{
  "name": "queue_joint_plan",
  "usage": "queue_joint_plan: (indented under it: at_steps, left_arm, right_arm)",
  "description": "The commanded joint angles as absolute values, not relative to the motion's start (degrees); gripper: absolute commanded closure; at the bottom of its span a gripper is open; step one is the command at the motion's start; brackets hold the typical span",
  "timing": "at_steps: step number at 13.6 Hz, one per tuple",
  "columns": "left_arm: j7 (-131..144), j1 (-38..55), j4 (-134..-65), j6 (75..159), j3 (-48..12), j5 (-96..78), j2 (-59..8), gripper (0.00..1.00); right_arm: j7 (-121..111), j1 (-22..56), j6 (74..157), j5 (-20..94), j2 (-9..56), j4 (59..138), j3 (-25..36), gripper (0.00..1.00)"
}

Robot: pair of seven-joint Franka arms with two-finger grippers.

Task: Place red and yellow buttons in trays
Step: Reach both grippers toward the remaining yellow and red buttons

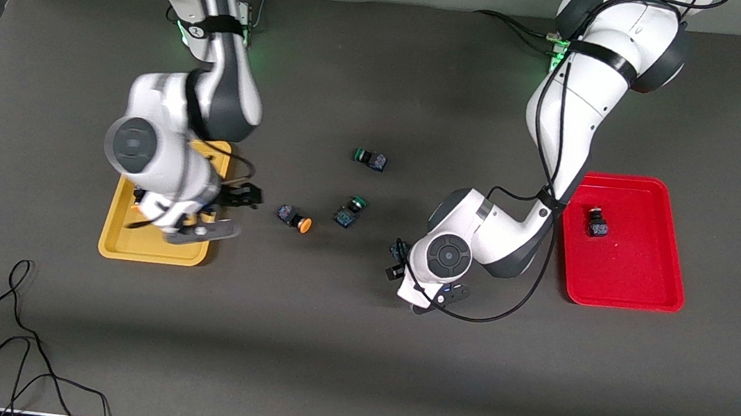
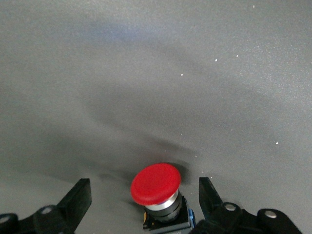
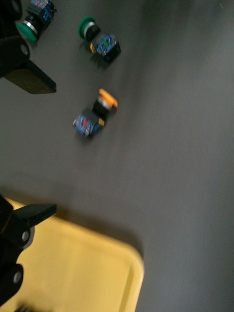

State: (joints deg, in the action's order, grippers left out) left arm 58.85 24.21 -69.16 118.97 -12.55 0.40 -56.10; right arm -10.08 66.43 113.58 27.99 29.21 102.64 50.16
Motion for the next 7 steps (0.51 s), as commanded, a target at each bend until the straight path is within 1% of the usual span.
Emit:
queue_joint_plan:
  at_steps: [1, 2, 3, 5, 6, 7]
  left_arm:
    - [60.6, 25.2, -68.4, 117.7, -11.9, -1.0, -56.1, 0.23]
    - [60.6, 25.2, -68.4, 117.4, -11.9, -1.4, -56.0, 0.36]
    - [60.9, 25.2, -68.4, 117.5, -11.9, -2.7, -56.0, 0.52]
    - [62.7, 26.1, -68.3, 117.8, -11.9, -3.0, -56.0, 0.91]
    - [62.7, 26.3, -68.3, 117.5, -11.9, -2.8, -55.9, 1.0]
    - [62.2, 25.8, -68.2, 116.1, -11.8, -2.6, -55.0, 1.0]
  right_arm:
    - [-18.8, 65.8, 117.5, 28.9, 30.1, 102.7, 45.7, 0.0]
    - [-22.1, 66.0, 118.8, 28.9, 30.2, 103.4, 45.3, 0.0]
    - [-25.6, 66.2, 120.8, 28.8, 30.1, 104.3, 44.5, 0.0]
    - [-33.3, 66.1, 125.9, 28.8, 30.0, 106.9, 43.2, 0.0]
    - [-37.1, 66.2, 129.1, 28.9, 29.9, 108.8, 43.0, 0.0]
    - [-38.4, 66.6, 131.7, 28.9, 29.8, 110.2, 41.9, 0.0]
